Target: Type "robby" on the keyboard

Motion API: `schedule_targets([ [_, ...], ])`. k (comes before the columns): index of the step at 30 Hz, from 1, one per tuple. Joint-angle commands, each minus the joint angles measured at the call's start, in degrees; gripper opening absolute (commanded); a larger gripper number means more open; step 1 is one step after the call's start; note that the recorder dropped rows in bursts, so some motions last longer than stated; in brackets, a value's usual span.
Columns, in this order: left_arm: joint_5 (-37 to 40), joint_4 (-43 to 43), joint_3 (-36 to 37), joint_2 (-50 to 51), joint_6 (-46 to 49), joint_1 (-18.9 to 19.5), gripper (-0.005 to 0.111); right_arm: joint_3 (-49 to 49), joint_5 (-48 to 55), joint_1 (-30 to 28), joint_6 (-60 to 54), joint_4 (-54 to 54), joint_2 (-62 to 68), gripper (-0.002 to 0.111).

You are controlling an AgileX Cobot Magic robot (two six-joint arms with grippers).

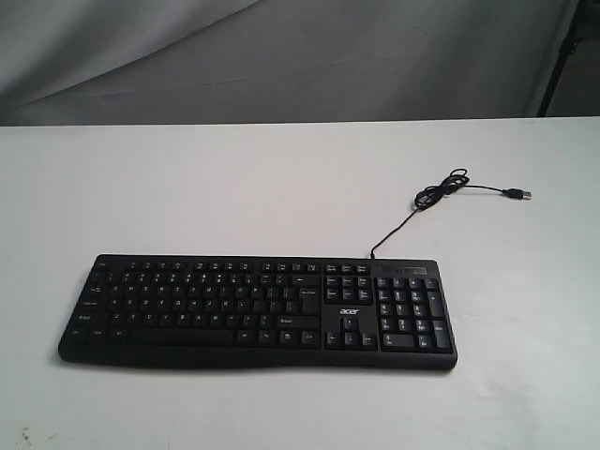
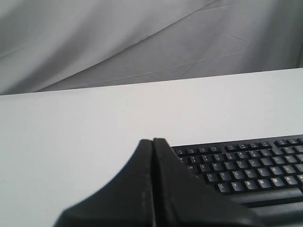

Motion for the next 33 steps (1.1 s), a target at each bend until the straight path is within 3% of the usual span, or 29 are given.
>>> schedule_targets([
  [1, -0.3, 0.3, 0.2, -0.2, -0.2, -0.4, 0.0, 0.2, 0.0, -0.2, 0.0, 0.1, -0.4, 0.0],
  [9, -0.3, 0.3, 0.2, -0.2, -0.2, -0.4, 0.0, 0.2, -2.8, -0.2, -0.4, -2.8, -0.4, 0.0],
  [19, -0.3, 0.3, 0.2, -0.2, -0.2, -0.4, 0.0, 0.2, -26.9, -0.2, -0.4, -2.7, -0.4, 0.0],
  [29, -0.3, 0.3, 0.2, -0.2, -0.2, -0.4, 0.0, 0.2, -39.2, -0.2, 0.2, -2.7, -0.4, 0.0],
  [33, -0.3, 0.3, 0.2, -0.2, -0.2, -0.4, 0.0, 0.2, -48.7, -0.2, 17.8, -2.7, -0.4, 0.0],
])
